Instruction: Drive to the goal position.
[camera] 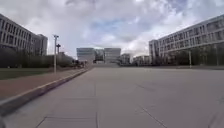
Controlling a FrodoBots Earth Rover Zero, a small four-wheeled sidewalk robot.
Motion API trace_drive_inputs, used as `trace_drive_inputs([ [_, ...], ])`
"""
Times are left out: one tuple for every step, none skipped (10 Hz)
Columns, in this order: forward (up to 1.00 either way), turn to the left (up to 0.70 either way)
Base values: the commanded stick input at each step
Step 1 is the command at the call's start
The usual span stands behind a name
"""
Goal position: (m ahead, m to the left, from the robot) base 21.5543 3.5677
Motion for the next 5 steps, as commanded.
trace_drive_inputs([
  [0.7, 0.0],
  [0.7, 0.0],
  [0.7, 0.0],
  [0.7, 0.0],
  [0.7, 0.0],
])
